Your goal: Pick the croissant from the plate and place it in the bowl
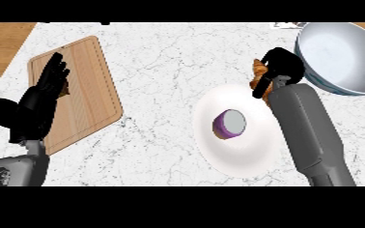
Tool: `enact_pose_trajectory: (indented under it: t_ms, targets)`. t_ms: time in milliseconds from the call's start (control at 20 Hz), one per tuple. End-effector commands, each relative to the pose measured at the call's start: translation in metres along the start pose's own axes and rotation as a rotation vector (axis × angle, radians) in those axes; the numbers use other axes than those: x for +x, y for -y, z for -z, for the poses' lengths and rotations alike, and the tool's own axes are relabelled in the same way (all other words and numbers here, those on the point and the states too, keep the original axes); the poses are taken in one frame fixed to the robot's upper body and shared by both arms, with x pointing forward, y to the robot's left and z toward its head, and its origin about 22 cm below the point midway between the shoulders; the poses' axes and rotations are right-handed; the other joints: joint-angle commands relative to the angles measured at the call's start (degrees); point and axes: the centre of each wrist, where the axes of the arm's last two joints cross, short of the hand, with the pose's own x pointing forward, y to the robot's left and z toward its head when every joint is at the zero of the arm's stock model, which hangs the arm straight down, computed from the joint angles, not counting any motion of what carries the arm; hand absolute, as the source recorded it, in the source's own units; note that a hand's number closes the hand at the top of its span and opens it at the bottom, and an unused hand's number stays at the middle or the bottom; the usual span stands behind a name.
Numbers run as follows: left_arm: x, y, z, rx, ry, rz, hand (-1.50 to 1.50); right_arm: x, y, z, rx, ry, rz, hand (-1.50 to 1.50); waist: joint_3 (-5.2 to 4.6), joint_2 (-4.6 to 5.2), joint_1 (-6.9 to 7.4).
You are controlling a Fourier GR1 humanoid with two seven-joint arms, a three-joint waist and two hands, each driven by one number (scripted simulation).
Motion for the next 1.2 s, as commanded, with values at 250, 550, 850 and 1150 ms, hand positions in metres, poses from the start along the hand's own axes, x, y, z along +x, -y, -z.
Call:
enact_pose_trajectory:
  t_ms: [250, 550, 850, 1150]
  targets:
    - [0.013, 0.006, 0.014, -0.023, 0.007, 0.003, 0.0, 0.058, 0.093, 0.001, -0.404, -0.341, 0.134, 1.5, -0.07, 0.17, 1.86]
    - [0.004, 0.012, 0.015, -0.015, 0.006, 0.007, 0.0, 0.081, 0.162, -0.024, -0.726, -0.382, 0.208, 1.5, -0.12, -0.1, 0.95]
    - [0.008, 0.007, 0.019, -0.017, -0.006, 0.01, 0.0, 0.088, 0.174, -0.023, -0.782, -0.433, 0.269, 1.5, -0.06, -0.43, -0.06]
    - [-0.011, 0.001, 0.0, 0.018, -0.03, 0.001, 0.0, 0.046, 0.172, 0.008, -0.771, -0.439, 0.344, 1.5, 0.0, -0.96, -1.2]
